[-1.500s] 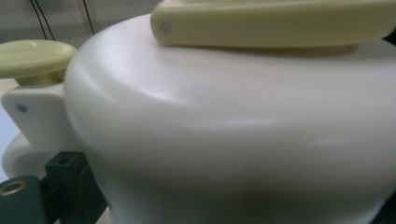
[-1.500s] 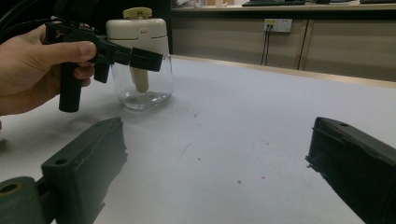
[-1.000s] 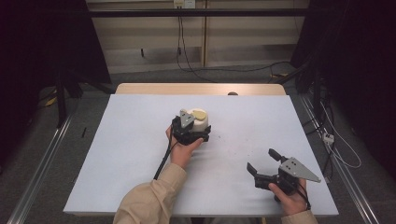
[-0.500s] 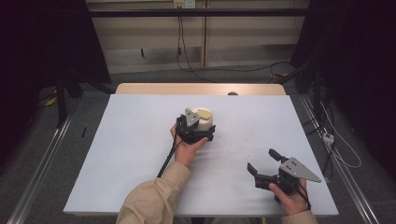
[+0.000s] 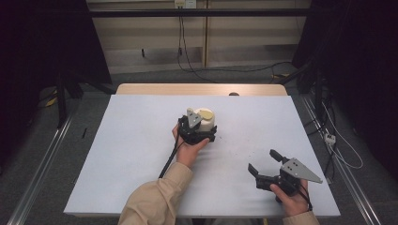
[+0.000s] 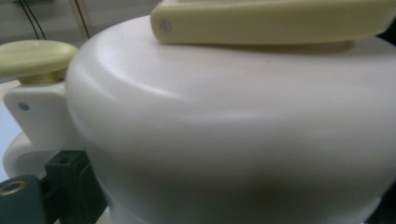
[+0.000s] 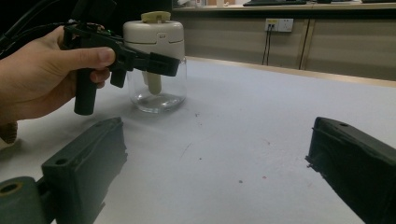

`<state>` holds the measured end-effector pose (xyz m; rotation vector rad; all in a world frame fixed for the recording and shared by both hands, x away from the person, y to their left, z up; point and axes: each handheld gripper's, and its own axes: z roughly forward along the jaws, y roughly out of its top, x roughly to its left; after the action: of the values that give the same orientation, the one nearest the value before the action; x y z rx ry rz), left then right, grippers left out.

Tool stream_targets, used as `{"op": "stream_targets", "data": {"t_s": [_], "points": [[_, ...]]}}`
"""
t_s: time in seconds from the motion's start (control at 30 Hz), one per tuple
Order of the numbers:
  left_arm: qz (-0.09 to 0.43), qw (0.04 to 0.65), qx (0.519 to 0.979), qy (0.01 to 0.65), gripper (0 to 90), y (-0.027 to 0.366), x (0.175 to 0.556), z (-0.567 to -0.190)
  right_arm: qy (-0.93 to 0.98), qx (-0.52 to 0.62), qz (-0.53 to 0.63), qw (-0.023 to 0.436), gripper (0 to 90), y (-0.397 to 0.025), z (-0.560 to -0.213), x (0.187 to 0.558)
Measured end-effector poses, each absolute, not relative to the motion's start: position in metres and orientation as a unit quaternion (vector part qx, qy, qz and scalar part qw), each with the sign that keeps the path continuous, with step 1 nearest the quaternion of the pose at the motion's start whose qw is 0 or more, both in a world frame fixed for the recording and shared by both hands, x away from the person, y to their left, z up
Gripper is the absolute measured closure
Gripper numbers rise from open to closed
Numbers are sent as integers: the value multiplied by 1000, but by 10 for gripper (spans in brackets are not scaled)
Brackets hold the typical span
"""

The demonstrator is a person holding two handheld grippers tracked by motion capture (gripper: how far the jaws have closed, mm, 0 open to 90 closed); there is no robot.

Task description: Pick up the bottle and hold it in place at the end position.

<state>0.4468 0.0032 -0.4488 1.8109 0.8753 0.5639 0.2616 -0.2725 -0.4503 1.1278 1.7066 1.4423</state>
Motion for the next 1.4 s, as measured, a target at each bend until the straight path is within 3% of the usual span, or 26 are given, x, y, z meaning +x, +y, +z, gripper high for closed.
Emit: {"op": "stream_targets", "data": {"t_s": [1.4], "points": [[238,526,742,340,51,11,444,-459,660,445,528,296,43,-255,-445,302]]}}
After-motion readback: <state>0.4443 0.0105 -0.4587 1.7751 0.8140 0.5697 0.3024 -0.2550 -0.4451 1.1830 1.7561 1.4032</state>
